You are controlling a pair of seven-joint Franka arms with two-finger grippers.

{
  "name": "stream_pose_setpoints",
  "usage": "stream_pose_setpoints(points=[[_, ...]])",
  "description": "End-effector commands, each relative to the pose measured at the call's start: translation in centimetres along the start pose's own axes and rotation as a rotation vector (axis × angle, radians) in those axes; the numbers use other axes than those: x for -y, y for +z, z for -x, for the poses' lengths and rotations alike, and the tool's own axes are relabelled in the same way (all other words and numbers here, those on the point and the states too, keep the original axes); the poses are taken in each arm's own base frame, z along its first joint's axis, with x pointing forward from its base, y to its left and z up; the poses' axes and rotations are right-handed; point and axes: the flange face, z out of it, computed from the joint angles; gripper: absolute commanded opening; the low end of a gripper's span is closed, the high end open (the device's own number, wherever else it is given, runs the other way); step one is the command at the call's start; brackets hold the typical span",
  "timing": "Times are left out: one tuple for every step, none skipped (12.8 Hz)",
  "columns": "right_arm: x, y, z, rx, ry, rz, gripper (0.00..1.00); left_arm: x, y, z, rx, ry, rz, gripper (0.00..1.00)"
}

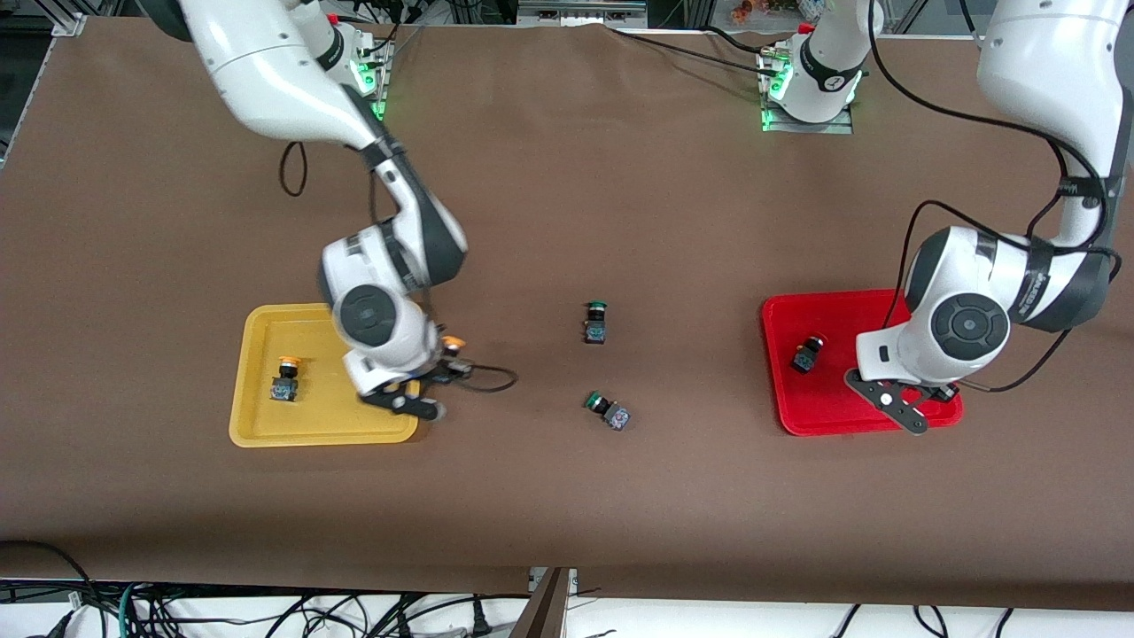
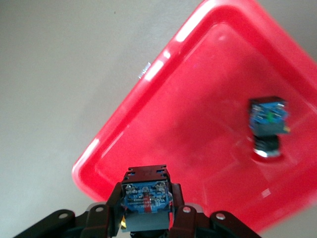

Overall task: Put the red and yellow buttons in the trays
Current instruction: 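Place the red button in the red tray while the right gripper places orange in yellow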

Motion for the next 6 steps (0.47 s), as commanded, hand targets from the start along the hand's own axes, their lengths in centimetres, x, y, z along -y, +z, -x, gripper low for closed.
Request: stream_pose_setpoints(points=[[-5.9,1.7,-2.4,0.034,-0.107,0.037,0.00,-0.5,4.2,0.4,-0.051,0.037,-0.003,0.25],[-7.9,2.9,-2.9,0.055,-0.141,0.047,0.00,-0.7,5.6,0.7,-0.082,0.035,-0.001,0.25],[-9.6,3.5,-3.3,0.069,-0.158,0.051,0.00,-0.7,6.5,0.9,-0.101,0.031,0.001,0.25],[-10.6,3.9,-3.5,0.078,-0.166,0.051,0.00,-0.5,7.3,1.1,-0.103,0.025,0.008,0.26],[-11.2,4.4,-3.5,0.082,-0.163,0.052,0.00,-0.5,7.7,1.3,-0.102,0.022,0.013,0.29],[-11.2,4.9,-3.4,0.089,-0.161,0.052,0.15,-0.5,7.6,1.2,-0.102,0.023,0.012,0.46]])
